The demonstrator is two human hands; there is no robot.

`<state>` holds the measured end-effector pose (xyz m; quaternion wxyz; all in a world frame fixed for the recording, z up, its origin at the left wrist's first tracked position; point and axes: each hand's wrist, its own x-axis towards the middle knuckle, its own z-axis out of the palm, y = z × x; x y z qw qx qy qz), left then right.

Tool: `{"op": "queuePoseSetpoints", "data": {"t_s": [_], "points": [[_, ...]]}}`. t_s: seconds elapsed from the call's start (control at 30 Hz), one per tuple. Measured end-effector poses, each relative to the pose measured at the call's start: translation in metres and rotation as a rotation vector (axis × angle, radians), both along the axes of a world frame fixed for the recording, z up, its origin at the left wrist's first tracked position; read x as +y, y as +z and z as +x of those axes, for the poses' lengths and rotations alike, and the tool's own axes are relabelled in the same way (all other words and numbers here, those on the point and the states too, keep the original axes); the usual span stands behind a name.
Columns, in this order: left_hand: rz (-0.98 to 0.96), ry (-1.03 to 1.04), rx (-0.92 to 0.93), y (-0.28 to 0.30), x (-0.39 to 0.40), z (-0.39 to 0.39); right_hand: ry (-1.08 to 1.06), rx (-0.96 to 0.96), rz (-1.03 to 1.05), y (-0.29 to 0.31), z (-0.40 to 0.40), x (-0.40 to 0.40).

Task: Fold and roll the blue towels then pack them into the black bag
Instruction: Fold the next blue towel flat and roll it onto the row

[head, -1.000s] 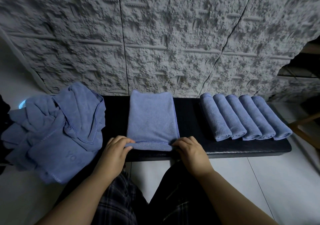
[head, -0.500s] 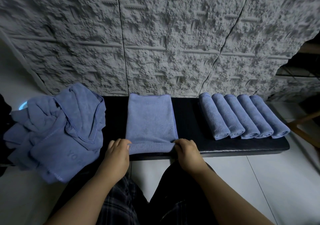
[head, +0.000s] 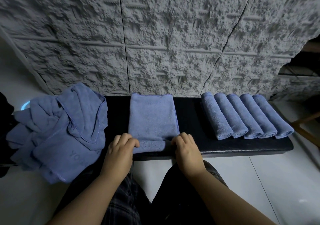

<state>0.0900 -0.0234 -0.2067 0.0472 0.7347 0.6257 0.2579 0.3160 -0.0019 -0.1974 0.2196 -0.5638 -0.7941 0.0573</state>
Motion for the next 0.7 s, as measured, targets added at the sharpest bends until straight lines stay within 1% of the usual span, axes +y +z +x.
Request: {"op": "queuePoseSetpoints", "data": {"t_s": [0.07, 0.2, 0.33, 0.4, 0.53, 0.7], "points": [[-0.009, -0.01, -0.026, 0.0, -0.001, 0.0, 0.043, 0.004, -0.023, 0.0, 0.001, 0.0], [-0.065, -0.025, -0.039, -0.002, -0.003, -0.002, 0.049, 0.076, -0.071, 0.0, 0.002, 0.001], [-0.12, -0.043, -0.122, -0.01, -0.001, -0.005, 0.065, 0.087, -0.131, -0.001, 0.004, 0.0], [-0.123, -0.041, -0.155, -0.01, 0.0, -0.006, 0.057, 0.096, -0.142, -0.003, 0.005, 0.002], [-0.101, -0.04, -0.158, -0.011, 0.001, -0.006, 0.044, 0.118, -0.166, -0.001, 0.005, 0.003], [-0.133, 0.023, -0.246, -0.01, 0.005, -0.006, -0.004, 0.197, -0.183, 0.004, 0.009, 0.007]]}}
